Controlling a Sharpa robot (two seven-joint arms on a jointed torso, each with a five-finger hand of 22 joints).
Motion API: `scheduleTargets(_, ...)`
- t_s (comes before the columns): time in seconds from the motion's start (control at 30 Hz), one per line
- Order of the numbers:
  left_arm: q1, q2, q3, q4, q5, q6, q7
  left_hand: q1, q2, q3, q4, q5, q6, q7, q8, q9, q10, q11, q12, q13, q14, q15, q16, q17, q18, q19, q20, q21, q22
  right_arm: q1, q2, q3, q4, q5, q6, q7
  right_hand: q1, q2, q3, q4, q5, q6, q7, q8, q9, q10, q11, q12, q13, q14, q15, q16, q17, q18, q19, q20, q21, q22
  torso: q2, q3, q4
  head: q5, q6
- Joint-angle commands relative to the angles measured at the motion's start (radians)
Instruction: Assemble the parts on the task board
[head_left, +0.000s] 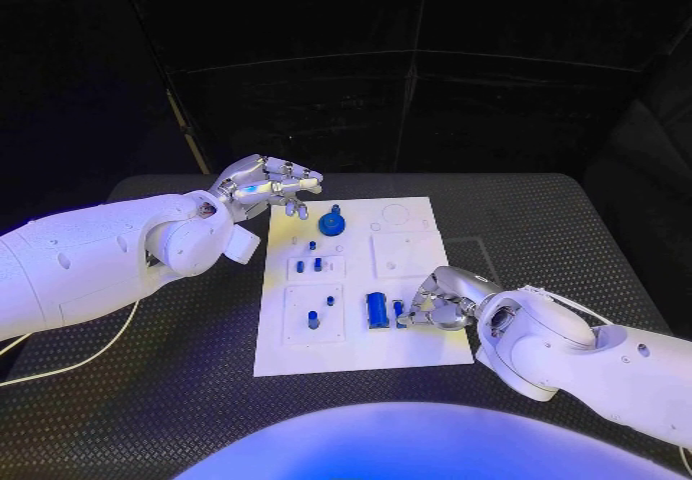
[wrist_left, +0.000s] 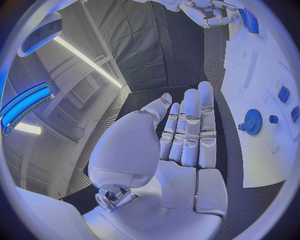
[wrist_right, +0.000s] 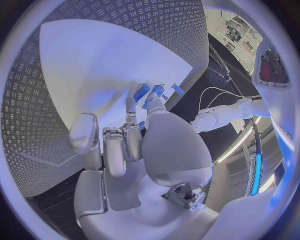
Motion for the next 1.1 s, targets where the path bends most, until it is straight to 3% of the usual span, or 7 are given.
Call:
scheduleTargets(0.03, 0.001, 0.0, 0.001, 0.002, 0.0, 0.012, 0.001, -0.008, 0.005, -0.006, 0.002, -0.005, -0.004, 0.0, 0.003, 0.0, -0.006, 0.0, 0.007, -0.001, -0.007, 0.001, -0.005, -0.001, 0.005, 0.008, 0.001, -0.004, -0.001, 0.001, -0.002, 0.0, 0.005, -0.017, 0.023, 0.039, 0.009, 0.0, -0.001, -0.007, -0.004, -0.007, 0.002, -0.005, 0.001, 0.019, -0.002, -0.003, 0.097, 0.099, -0.007, 0.0, 0.229, -0.007, -0.003, 0.0, -0.003, 0.003, -0.001, -0.0001, 0.0008, -0.003, 0.0)
scheduleTargets(0.27, 0.001, 0.0, 0.001, 0.002, -0.002, 0.012, 0.001, -0.008, 0.005, -0.006, 0.002, -0.005, -0.004, 0.0, 0.003, 0.0, -0.006, 0.0, 0.007, -0.001, -0.007, 0.001, -0.005, -0.001, 0.005, 0.008, 0.001, -0.004, -0.001, 0.001, 0.004, 0.0, -0.008, -0.016, 0.031, 0.033, 0.007, 0.003, -0.005, -0.004, -0.006, -0.006, 0.002, -0.004, 0.002, 0.019, -0.002, -0.002, 0.097, 0.099, -0.006, 0.0, 0.23, -0.007, -0.002, 0.001, -0.002, 0.006, 0.0, 0.0002, 0.003, -0.002, 0.0)
scheduleTargets(0.5, 0.001, -0.001, 0.001, 0.002, -0.005, 0.012, 0.002, -0.008, 0.005, -0.006, 0.002, -0.005, -0.004, 0.0, 0.003, 0.0, -0.006, 0.0, 0.007, -0.001, -0.007, 0.001, -0.005, -0.001, 0.005, 0.008, 0.001, -0.004, -0.001, 0.001, 0.014, 0.0, -0.028, -0.014, 0.052, 0.019, 0.015, 0.008, -0.008, -0.007, -0.011, -0.002, 0.0, -0.002, 0.005, 0.019, -0.003, -0.002, 0.097, 0.099, -0.007, 0.0, 0.231, -0.007, -0.002, 0.001, -0.002, 0.006, 0.001, 0.0004, 0.0002, 0.001, 0.0)
scheduleTargets(0.8, 0.001, 0.0, 0.001, 0.002, -0.005, 0.012, 0.0, -0.008, 0.005, -0.006, 0.002, -0.005, -0.004, 0.0, 0.003, 0.0, -0.006, 0.0, 0.007, -0.001, -0.007, 0.001, -0.005, -0.001, 0.005, 0.008, 0.001, -0.004, -0.001, 0.001, 0.036, 0.0, -0.065, -0.014, 0.018, 0.014, 0.021, 0.03, -0.011, -0.003, -0.005, 0.01, -0.005, 0.006, 0.011, 0.022, -0.007, 0.002, 0.101, 0.1, -0.01, 0.003, 0.236, -0.008, 0.002, -0.001, 0.002, 0.013, 0.001, 0.001, 0.0022, 0.002, 0.0)
scheduleTargets(1.1, 0.001, 0.0, 0.001, 0.001, -0.005, 0.013, -0.002, -0.008, 0.005, -0.006, 0.002, -0.005, -0.004, 0.0, 0.003, 0.0, -0.006, 0.0, 0.007, -0.001, -0.007, 0.001, -0.005, -0.001, 0.005, 0.008, 0.001, -0.004, -0.001, 0.001, 0.046, 0.0, -0.077, -0.009, 0.011, 0.03, 0.022, 0.033, -0.013, -0.002, -0.003, 0.012, -0.007, 0.008, 0.013, 0.023, -0.009, 0.003, 0.101, 0.1, -0.011, 0.003, 0.237, -0.008, 0.003, -0.002, 0.002, 0.014, 0.0, 0.0007, -0.0005, 0.004, 0.0)
